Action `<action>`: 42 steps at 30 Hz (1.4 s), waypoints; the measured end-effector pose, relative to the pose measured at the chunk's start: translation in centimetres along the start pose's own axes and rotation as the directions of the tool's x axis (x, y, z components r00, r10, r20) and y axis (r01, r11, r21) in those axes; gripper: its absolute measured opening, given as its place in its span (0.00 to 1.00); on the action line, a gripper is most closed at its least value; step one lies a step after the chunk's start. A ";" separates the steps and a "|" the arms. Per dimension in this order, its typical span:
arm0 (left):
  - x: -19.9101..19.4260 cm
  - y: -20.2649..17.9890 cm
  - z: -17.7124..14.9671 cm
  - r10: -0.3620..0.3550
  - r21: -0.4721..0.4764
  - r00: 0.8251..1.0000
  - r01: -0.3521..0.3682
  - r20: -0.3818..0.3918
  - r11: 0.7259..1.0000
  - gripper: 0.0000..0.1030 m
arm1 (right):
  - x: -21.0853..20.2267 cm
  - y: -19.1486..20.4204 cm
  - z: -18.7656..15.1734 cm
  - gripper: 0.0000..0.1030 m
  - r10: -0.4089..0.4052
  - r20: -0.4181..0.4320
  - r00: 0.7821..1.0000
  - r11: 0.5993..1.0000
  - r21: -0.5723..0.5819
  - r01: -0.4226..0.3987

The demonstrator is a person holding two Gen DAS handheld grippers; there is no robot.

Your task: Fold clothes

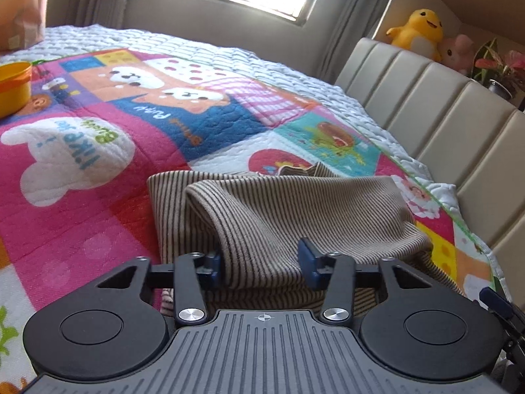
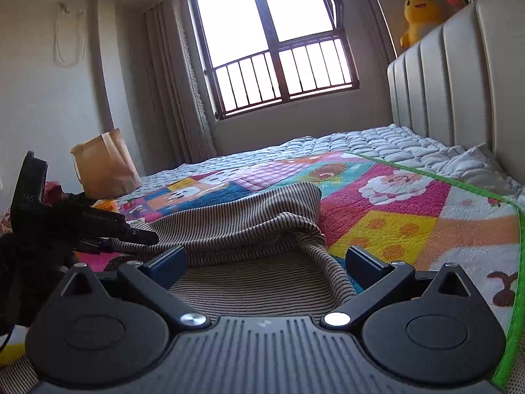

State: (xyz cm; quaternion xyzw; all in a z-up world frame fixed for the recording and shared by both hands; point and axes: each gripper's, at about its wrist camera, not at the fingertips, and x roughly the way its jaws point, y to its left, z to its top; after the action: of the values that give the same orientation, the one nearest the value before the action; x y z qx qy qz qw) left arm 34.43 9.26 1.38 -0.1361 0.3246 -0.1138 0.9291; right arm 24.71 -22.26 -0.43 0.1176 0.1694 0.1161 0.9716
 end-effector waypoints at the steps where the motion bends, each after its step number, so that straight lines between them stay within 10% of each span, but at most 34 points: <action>1: -0.4 0.1 0.3 0.003 0.003 1.000 -0.003 0.019 1.000 0.31 | 0.1 -0.1 0.0 1.00 0.003 -0.008 1.000 1.000 0.005 -0.003; 14: -3.1 2.8 -0.8 0.144 0.072 0.988 -0.148 0.061 0.986 0.19 | 3.7 -2.5 0.6 1.00 0.079 -0.211 0.974 0.988 0.147 -0.048; 20: -4.8 0.1 0.7 -0.052 0.055 0.985 0.043 0.166 0.998 0.67 | 4.4 -3.4 1.0 1.00 0.000 -0.232 0.973 0.982 0.183 0.043; 30: 0.9 1.9 -2.3 -0.068 -0.014 0.995 0.069 0.067 0.998 0.69 | 6.3 -5.4 1.7 1.00 0.056 -0.372 0.926 0.958 0.280 0.055; 34: 0.8 1.6 -2.6 -0.063 0.008 0.995 0.063 0.077 0.998 0.71 | 7.8 -3.0 3.5 0.99 0.001 -0.457 0.889 0.994 0.099 0.050; 38: 0.6 1.4 -2.7 -0.063 0.019 0.994 0.062 0.087 0.998 0.72 | 9.5 2.5 6.7 0.70 -0.076 -0.311 0.947 0.971 -0.238 -0.001; 40: 0.5 1.6 -2.7 -0.073 0.011 0.993 0.072 0.093 0.997 0.72 | 12.4 4.7 8.6 0.46 -0.074 -0.285 0.956 0.949 -0.314 -0.020; 42: 0.4 1.9 -2.8 -0.088 0.000 0.991 0.088 0.101 0.996 0.74 | 16.5 6.1 10.1 0.43 -0.074 -0.289 0.954 0.940 -0.341 -0.030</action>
State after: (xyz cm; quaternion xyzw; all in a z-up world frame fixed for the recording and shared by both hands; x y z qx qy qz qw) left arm 33.17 10.45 -1.53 -0.1577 0.2711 -0.1469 0.9381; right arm 42.34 -14.03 5.48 -0.0736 0.2925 0.1490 0.9417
